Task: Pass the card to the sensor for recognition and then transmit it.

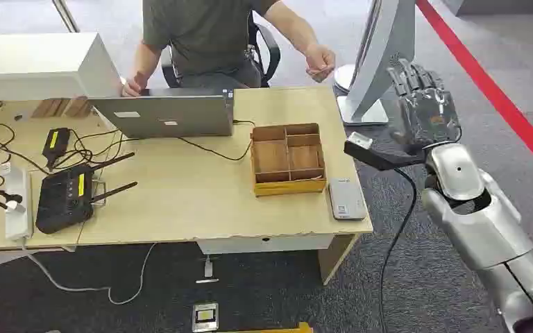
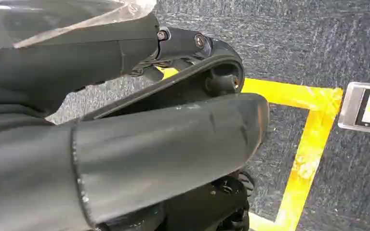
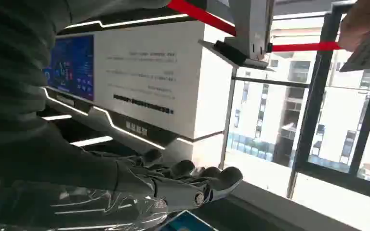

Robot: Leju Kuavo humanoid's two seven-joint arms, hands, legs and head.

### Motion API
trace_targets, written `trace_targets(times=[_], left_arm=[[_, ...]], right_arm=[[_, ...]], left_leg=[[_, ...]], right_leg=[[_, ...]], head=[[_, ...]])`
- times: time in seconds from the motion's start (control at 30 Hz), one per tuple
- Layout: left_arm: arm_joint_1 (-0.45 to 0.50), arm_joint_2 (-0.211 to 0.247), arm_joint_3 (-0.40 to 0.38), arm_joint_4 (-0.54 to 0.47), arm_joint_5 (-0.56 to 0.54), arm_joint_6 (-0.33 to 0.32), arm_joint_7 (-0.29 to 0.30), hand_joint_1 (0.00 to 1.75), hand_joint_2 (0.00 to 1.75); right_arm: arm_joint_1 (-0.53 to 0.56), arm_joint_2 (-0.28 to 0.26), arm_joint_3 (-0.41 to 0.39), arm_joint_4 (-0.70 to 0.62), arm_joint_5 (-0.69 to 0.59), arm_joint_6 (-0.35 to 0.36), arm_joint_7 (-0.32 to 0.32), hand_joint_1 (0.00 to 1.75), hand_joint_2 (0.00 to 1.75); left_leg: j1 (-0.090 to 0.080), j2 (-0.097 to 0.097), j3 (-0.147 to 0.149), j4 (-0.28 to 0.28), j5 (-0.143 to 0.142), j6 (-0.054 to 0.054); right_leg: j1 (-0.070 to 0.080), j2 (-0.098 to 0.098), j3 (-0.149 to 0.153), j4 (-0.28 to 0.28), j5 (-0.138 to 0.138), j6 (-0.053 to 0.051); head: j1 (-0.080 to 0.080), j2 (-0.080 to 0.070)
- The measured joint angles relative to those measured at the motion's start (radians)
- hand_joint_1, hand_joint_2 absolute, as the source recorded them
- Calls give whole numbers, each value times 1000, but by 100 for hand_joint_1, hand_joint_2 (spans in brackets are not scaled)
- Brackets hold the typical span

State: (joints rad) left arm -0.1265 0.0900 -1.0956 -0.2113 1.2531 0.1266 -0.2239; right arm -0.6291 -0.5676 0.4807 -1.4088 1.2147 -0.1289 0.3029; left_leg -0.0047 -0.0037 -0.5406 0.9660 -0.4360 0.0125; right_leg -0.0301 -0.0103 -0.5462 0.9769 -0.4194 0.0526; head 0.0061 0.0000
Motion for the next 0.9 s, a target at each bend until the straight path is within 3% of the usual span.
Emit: trace_targets(times=[0.17,0.6,0.9], left_arm=[[0,0,-7,0,5,3,8,0,0],[1,0,-13,0,13,9,11,0,0],[2,0,-13,0,22,10,14,0,0]], right_arm=[[-57,48,74,15,105,57,-25,0,175],[-111,109,157,72,117,56,-26,0,175],[-169,172,198,205,135,32,-15,0,175]], left_leg=[[0,0,0,0,0,0],[0,0,-1,0,0,0],[0,0,0,0,0,0]], right_leg=[[0,0,-1,0,0,0],[0,-1,-1,0,0,0],[0,0,-1,0,0,0]], head=[[0,0],[0,0],[1,0]])
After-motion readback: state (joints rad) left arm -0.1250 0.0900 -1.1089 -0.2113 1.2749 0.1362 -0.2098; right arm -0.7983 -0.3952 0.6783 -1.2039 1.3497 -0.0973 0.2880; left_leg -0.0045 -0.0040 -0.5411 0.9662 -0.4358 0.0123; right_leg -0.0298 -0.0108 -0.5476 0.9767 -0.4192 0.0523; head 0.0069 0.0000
